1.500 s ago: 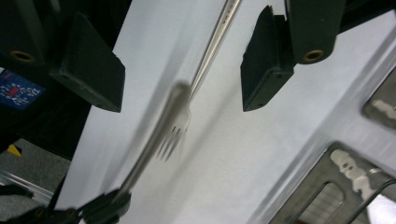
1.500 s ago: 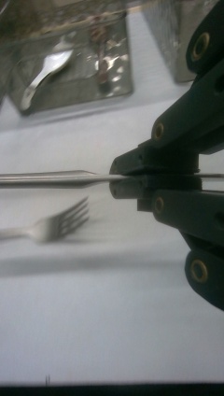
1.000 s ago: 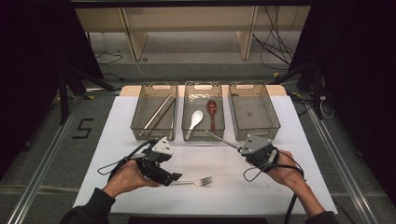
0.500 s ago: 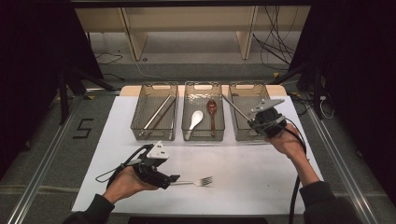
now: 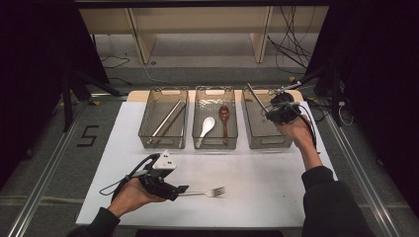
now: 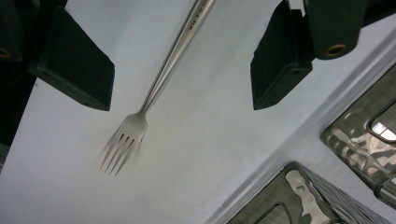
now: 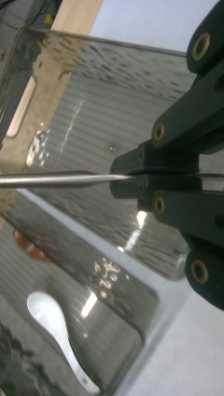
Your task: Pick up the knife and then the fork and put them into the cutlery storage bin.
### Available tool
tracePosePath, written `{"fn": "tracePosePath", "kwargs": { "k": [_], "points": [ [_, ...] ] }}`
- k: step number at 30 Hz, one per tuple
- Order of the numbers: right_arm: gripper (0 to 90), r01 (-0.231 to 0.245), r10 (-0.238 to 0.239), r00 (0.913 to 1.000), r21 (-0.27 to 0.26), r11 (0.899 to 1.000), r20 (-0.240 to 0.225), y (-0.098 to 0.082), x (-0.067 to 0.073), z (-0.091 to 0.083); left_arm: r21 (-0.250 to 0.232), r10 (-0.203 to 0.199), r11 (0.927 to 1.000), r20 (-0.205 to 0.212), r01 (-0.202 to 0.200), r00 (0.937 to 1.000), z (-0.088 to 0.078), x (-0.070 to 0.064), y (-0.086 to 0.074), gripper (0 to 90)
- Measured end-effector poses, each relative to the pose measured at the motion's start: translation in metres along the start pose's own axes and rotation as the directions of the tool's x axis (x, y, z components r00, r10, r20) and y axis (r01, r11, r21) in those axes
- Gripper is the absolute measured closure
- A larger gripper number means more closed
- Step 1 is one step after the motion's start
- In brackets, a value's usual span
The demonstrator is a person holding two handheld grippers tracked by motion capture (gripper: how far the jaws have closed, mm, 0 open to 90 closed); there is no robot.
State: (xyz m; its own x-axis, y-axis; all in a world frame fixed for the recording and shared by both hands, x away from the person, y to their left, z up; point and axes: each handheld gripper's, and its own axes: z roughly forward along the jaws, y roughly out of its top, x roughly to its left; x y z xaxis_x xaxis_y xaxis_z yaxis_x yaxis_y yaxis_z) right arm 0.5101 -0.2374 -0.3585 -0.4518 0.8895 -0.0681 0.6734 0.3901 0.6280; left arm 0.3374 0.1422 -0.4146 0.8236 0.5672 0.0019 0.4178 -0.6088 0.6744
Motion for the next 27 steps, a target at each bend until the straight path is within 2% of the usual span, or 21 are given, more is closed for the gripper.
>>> {"fn": "tracePosePath", "kwargs": {
  "k": [5, 14, 27],
  "points": [
    [89.3, -0.055, 0.055, 0.9984, 0.030, 0.998, 0.010, 0.009, -0.009, 0.009, 0.003, -0.001, 1.0000, 0.001, 0.001, 1.0000, 0.000, 0.000, -0.001, 20.4],
    [89.2, -0.113, 0.112, 0.9935, 0.069, 0.991, 0.023, 0.019, -0.018, 0.019, 0.004, 0.001, 1.0000, 0.000, -0.001, 1.0000, 0.000, 0.001, -0.001, 20.4],
    [89.2, -0.143, 0.139, 0.9895, 0.108, 0.984, 0.040, 0.024, -0.023, 0.032, 0.011, 0.001, 0.9999, 0.009, -0.001, 1.0000, 0.002, 0.002, -0.002, 21.1]
  ]
}}
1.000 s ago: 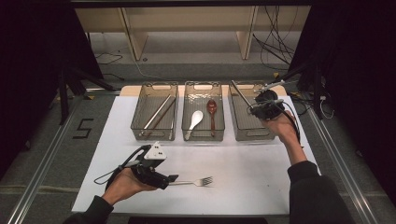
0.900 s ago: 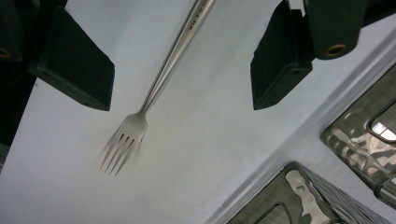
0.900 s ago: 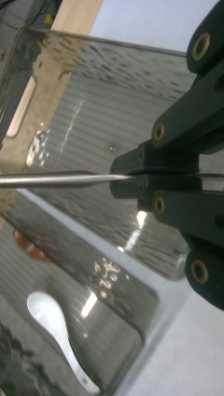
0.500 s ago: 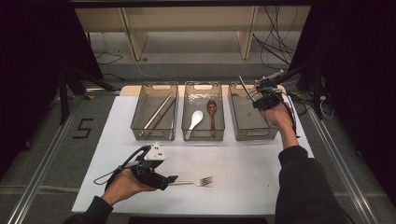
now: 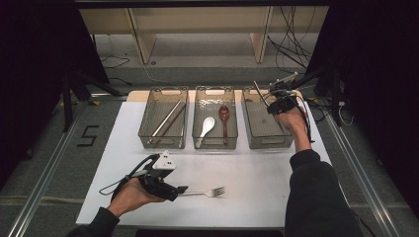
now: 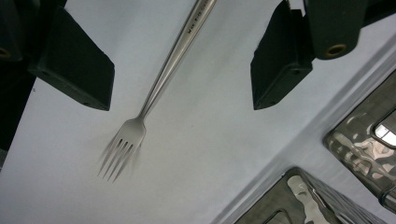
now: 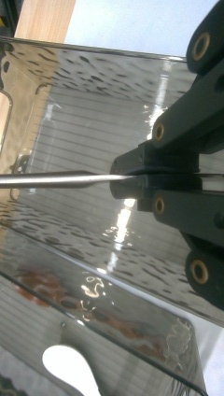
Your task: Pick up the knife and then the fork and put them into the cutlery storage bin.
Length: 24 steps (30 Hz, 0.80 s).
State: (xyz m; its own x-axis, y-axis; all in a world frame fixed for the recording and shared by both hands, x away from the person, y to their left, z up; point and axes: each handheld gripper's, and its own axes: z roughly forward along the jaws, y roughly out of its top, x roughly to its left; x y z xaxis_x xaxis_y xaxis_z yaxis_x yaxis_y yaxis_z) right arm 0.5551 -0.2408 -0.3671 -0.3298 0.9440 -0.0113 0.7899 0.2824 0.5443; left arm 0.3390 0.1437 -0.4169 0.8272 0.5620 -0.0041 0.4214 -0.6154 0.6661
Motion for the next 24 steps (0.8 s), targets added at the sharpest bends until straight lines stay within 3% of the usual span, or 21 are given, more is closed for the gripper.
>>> {"fn": "tracePosePath", "kwargs": {
  "k": [8, 10, 12, 15, 20, 24],
  "points": [
    [87.9, -0.005, 0.004, 0.9998, 0.018, 1.000, 0.021, 0.004, 0.004, 0.009, 0.002, 0.003, 1.0000, 0.007, -0.003, 1.0000, 0.001, -0.002, 0.001, 21.3],
    [77.0, -0.021, 0.021, 0.9998, -0.003, 1.000, 0.006, 0.005, 0.004, 0.010, 0.006, 0.006, 1.0000, 0.009, -0.006, 0.9999, 0.001, -0.002, 0.001, 21.3],
    [73.9, -0.009, 0.008, 0.9994, -0.014, 1.000, -0.034, 0.007, 0.005, 0.009, 0.008, 0.006, 1.0000, 0.009, -0.006, 0.9999, 0.001, -0.001, 0.000, 21.7],
    [68.1, 0.000, -0.001, 0.9986, -0.035, 0.999, -0.053, 0.009, 0.006, 0.003, 0.011, 0.005, 0.9999, 0.008, -0.005, 1.0000, 0.000, 0.000, 0.000, 21.7],
    [57.5, 0.022, -0.024, 0.9979, -0.038, 0.999, -0.060, 0.005, 0.005, -0.003, 0.010, 0.000, 0.9999, 0.004, 0.000, 1.0000, 0.000, 0.001, -0.002, 21.6],
    [48.6, 0.047, -0.054, 0.9952, -0.075, 0.996, -0.082, -0.003, 0.010, -0.011, 0.014, -0.006, 0.9999, 0.000, 0.006, 1.0000, 0.000, 0.002, -0.003, 21.5]
  ]
}}
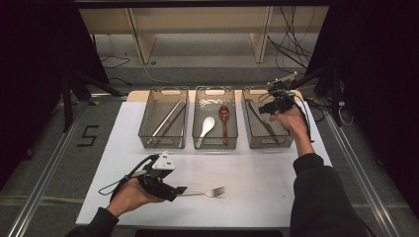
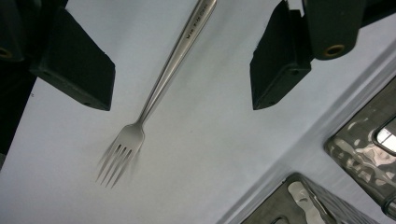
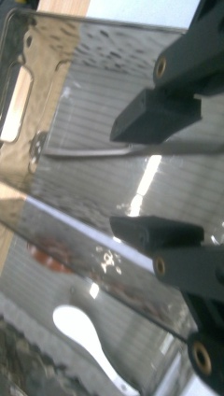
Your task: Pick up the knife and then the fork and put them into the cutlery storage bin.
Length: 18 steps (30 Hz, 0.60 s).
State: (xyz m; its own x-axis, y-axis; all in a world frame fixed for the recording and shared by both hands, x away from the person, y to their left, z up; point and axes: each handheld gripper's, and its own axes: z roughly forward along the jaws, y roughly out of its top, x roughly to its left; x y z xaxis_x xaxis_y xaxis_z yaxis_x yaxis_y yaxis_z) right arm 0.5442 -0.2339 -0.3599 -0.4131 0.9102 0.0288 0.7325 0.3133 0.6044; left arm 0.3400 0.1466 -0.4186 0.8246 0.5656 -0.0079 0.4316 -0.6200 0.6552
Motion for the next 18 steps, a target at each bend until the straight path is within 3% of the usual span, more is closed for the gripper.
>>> {"fn": "tracePosePath", "kwargs": {
  "k": [9, 14, 18],
  "points": [
    [36.7, 0.083, -0.090, 0.9914, -0.078, 0.994, -0.095, -0.029, 0.028, -0.022, 0.026, -0.003, 0.9997, -0.003, 0.003, 1.0000, 0.002, 0.002, 0.001, 20.8],
    [33.8, 0.135, -0.150, 0.9800, -0.118, 0.984, -0.131, -0.049, 0.043, -0.036, 0.055, 0.001, 0.9985, -0.002, -0.001, 1.0000, 0.007, 0.003, 0.003, 20.6],
    [32.5, 0.147, -0.173, 0.9704, -0.157, 0.977, -0.168, -0.069, 0.052, -0.047, 0.100, 0.008, 0.9949, 0.007, -0.009, 0.9999, 0.011, 0.004, 0.003, 20.8]
  ]
}}
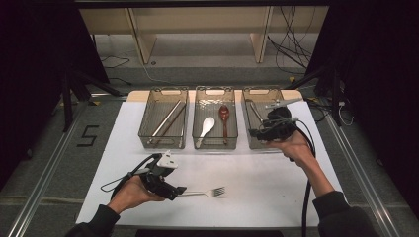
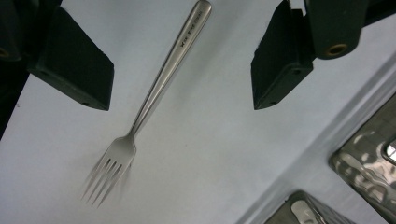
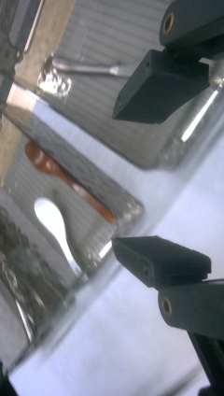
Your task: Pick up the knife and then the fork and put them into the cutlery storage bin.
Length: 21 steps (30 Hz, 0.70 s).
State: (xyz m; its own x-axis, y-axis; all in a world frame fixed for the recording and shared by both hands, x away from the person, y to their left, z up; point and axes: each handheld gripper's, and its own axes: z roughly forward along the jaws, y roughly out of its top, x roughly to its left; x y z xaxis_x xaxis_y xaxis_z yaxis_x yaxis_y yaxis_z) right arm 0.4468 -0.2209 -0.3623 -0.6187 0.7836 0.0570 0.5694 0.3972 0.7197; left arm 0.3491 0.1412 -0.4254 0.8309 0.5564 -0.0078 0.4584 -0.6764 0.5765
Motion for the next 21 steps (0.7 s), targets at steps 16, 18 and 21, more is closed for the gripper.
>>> {"fn": "tracePosePath", "kwargs": {
  "k": [16, 18, 21],
  "points": [
    [31.2, 0.018, -0.023, 0.9951, -0.051, 0.999, -0.096, -0.053, 0.036, -0.020, 0.171, 0.037, 0.9845, 0.022, -0.040, 0.9991, 0.022, 0.000, 0.004, 25.9],
    [31.1, 0.019, -0.024, 0.9943, -0.051, 0.998, -0.104, -0.057, 0.039, -0.020, 0.179, 0.040, 0.9829, 0.028, -0.044, 0.9988, 0.024, 0.000, 0.006, 27.1],
    [30.8, 0.033, -0.039, 0.9931, -0.050, 0.998, -0.111, -0.062, 0.045, -0.021, 0.202, 0.054, 0.9775, 0.036, -0.060, 0.9979, 0.028, -0.001, 0.007, 29.5]
  ]
}}
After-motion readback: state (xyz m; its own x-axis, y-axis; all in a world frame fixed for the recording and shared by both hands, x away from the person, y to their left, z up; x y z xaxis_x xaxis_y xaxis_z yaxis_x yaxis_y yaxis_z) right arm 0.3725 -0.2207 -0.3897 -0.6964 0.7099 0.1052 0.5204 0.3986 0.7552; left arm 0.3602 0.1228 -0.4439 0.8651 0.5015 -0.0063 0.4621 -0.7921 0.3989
